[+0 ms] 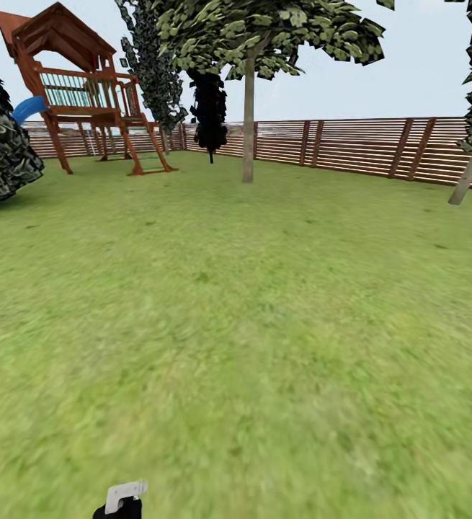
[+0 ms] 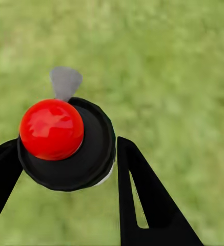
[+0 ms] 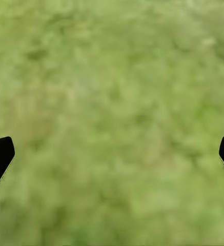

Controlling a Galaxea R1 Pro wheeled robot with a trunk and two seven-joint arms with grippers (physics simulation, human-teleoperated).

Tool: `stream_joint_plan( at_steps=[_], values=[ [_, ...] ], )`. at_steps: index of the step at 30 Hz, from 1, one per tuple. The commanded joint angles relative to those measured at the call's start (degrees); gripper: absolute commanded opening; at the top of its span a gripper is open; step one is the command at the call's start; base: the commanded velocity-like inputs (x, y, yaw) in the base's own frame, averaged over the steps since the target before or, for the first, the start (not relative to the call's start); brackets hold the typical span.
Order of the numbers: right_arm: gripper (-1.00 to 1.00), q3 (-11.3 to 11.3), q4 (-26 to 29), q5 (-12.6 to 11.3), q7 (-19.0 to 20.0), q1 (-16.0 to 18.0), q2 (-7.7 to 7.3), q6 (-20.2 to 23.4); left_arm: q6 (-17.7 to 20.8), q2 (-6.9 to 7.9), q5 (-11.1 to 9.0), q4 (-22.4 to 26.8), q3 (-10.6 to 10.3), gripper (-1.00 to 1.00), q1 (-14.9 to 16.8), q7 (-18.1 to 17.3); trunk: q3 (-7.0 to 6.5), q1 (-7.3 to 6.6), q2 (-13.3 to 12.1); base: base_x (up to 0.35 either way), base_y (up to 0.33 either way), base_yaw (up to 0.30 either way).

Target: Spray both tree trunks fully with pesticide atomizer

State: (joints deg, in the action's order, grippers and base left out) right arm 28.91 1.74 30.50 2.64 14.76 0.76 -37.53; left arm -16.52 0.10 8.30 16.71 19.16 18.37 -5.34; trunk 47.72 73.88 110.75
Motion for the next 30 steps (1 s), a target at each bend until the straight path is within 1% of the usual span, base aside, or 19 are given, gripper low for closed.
stream_joint_plan(
  at_steps=[1,10,30],
  values=[
    [1.00,0.00,0.01,0.00,0.00,0.00,0.01,0.00,0.00,-0.01,-0.02,0.00,0.04,-1.00,0.00,-0.01,0.00,0.00,0.00,0.340,0.000,0.000],
    [1.00,0.08,0.01,-0.08,-0.01,0.00,-0.40,0.00,-0.01,0.02,-0.04,-0.01,0.06,-1.00,0.00,-0.02,0.00,0.00,0.00,0.340,0.000,0.000],
    [1.00,0.00,0.01,-0.09,0.00,0.00,-0.24,0.00,0.07,-0.01,0.05,-0.05,-0.09,-1.00,0.00,0.03,0.00,0.00,0.00,0.340,0.000,0.000]
  ],
)
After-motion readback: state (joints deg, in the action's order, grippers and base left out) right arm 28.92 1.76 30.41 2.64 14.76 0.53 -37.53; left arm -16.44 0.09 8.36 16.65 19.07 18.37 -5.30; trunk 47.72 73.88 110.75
